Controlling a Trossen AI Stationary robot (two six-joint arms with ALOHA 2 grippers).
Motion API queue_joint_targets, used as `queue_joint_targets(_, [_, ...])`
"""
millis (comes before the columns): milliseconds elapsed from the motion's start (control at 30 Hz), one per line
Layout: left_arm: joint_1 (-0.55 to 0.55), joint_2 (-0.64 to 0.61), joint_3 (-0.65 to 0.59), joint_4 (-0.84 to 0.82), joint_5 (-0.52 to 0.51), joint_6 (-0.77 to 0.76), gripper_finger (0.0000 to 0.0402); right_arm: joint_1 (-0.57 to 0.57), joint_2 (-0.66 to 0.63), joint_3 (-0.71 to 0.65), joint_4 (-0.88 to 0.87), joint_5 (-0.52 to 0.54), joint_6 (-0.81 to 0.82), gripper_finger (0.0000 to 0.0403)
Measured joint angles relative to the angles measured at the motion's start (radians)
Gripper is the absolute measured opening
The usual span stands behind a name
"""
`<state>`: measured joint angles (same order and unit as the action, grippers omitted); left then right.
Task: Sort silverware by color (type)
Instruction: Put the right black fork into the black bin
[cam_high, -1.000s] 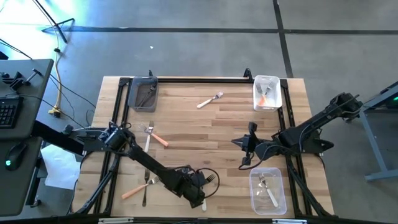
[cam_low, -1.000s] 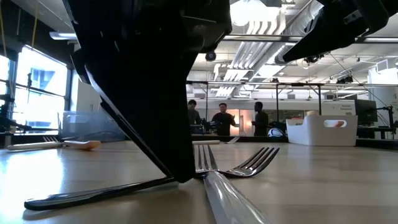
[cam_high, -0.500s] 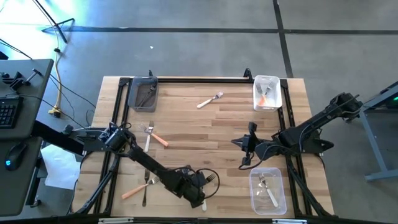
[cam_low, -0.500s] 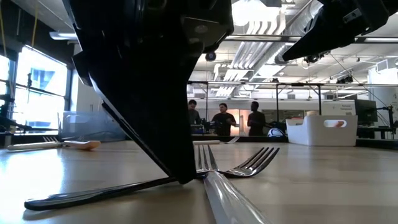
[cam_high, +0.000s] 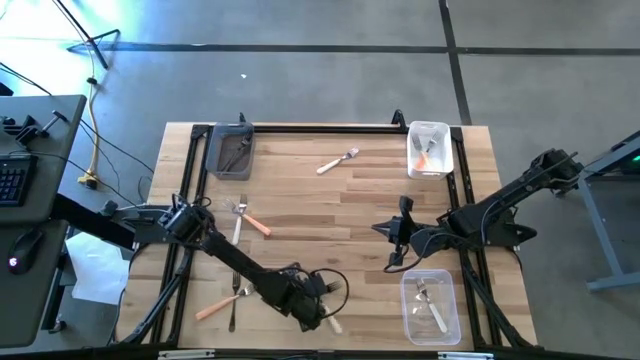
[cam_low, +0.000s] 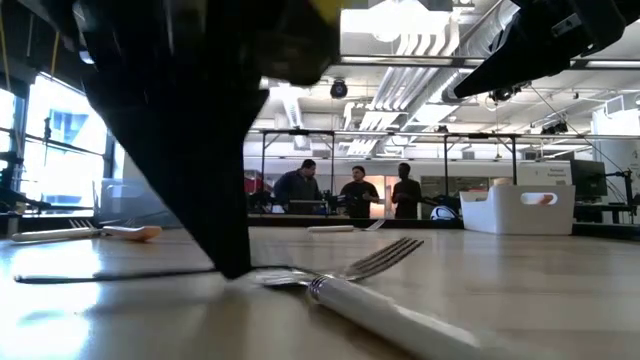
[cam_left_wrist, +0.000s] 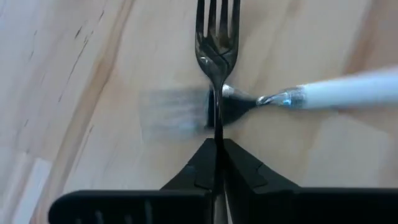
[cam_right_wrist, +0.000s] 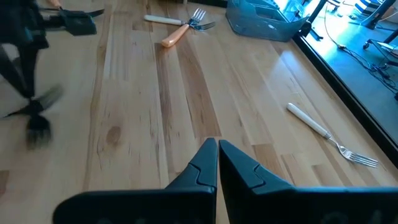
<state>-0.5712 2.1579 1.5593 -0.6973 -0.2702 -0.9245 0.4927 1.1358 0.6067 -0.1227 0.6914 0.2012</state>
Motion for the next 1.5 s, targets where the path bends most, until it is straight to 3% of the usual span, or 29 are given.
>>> queue_joint_targets(533, [0.008,-0.197,0.005,-0.191,-0.065,-0.025,0.0001,0.0,0.0,0.0,0.0,-0.001,0.0,0.0])
queue_joint_targets(867, [0.073,-0.321,0.006,-0.463,-0.129,-0.072,0.0001,0.0,0.0,0.0,-0.001,-0.005,0.0,0.0])
queue_joint_targets(1167, [0.327,-0.544,-0.023,-0.74,-0.207,-0.061,0.0001,0.0,0.0,0.0,0.002,-0.007,0.003,0.0])
queue_joint_targets(1367, [0.584,-0.79,-0.237,-0.727,-0.294,0.057,0.0001,0.0,0.0,0.0,0.008,-0.007,0.0,0.0])
queue_joint_targets(1500, [0.787,-0.919,-0.433,-0.601,-0.359,0.207,0.0001,0.0,0.0,0.0,0.008,-0.007,-0.019,0.0])
